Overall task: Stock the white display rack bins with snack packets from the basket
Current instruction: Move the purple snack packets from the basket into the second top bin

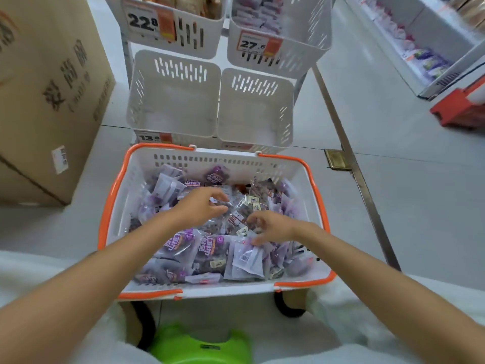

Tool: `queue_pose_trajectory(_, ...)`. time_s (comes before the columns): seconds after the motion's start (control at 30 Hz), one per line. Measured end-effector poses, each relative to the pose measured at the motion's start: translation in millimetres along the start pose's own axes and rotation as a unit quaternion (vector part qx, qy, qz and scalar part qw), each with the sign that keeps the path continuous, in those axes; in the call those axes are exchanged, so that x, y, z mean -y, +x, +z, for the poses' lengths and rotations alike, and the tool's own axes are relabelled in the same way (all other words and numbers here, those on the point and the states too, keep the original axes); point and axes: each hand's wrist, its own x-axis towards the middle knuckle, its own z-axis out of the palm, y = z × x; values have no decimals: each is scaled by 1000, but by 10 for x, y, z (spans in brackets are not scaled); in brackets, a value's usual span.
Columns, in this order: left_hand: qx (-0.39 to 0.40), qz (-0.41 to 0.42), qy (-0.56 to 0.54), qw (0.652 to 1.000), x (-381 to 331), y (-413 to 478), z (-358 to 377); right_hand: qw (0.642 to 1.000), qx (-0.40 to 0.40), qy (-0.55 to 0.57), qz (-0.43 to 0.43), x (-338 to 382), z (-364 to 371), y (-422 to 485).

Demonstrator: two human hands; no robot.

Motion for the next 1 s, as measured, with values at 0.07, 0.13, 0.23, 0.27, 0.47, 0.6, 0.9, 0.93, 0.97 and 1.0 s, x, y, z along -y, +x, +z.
queue_pose_trajectory(0.07, 5, -4, -27, 1000, 1, -9, 28, 999, -11, -33, -27, 57, 61, -81)
queue_pose_trajectory(0.13, 6, -19, -22, 1000, 44, -28, 0, 996, 7, -63, -57, 134, 218, -154)
queue_pose_trajectory(0.23, 23, -27, -32, 999, 93, -64, -39, 997, -4, -52, -59, 66, 441, -152)
queue_pose_trajectory(0.27, 43, -19, -25, 999, 80, -86, -34, 998, -36, 20, -37, 83, 413, -150)
queue_pose_trajectory(0.47, 35, 72, -44, 996, -315, -98, 68, 888, -59, 455, -31, 365, -214, -94)
queue_pose_trajectory(0.6, -31, -1, -208, 978, -442, -68, -50, 897, -63, 429, -81, 503, -368, -192)
queue_pose_trajectory(0.9, 52, -119, -309, 942, -474, -40, -368, 887, -303, 332, -102, 729, -179, -205)
queue_pose_trajectory(0.93, 88, -130, -330, 931, -461, -44, -399, 892, -302, 319, -110, 760, -194, -234)
queue_pose_trajectory(0.97, 114, -133, -351, 920, -452, -46, -418, 901, -289, 304, -113, 755, -206, -246)
queue_pose_trajectory(1.0, 124, -131, -368, 912, -442, -42, -421, 909, -266, 297, -120, 743, -215, -265)
